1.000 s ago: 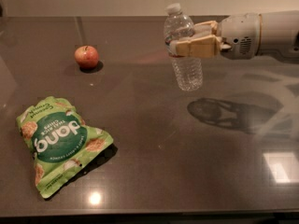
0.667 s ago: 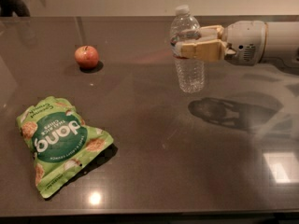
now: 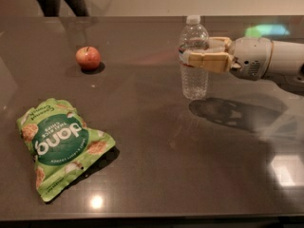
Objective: Place water bottle upright
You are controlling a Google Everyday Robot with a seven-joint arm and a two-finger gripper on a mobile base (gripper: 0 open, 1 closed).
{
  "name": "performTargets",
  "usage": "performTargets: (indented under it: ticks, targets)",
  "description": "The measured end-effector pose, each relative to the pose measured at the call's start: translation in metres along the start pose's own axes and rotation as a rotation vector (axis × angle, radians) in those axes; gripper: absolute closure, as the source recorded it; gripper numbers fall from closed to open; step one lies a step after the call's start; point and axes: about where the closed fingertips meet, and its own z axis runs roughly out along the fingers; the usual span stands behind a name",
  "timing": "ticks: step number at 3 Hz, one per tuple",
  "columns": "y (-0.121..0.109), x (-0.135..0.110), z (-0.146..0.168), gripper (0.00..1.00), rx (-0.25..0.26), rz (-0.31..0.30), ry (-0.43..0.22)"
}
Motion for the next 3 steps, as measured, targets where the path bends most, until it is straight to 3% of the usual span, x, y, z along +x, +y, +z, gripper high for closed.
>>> performTargets:
  ticks: [3]
  targets:
    - [-0.006,0.026,-0.010,1.00,0.028,-0.026,-0.094]
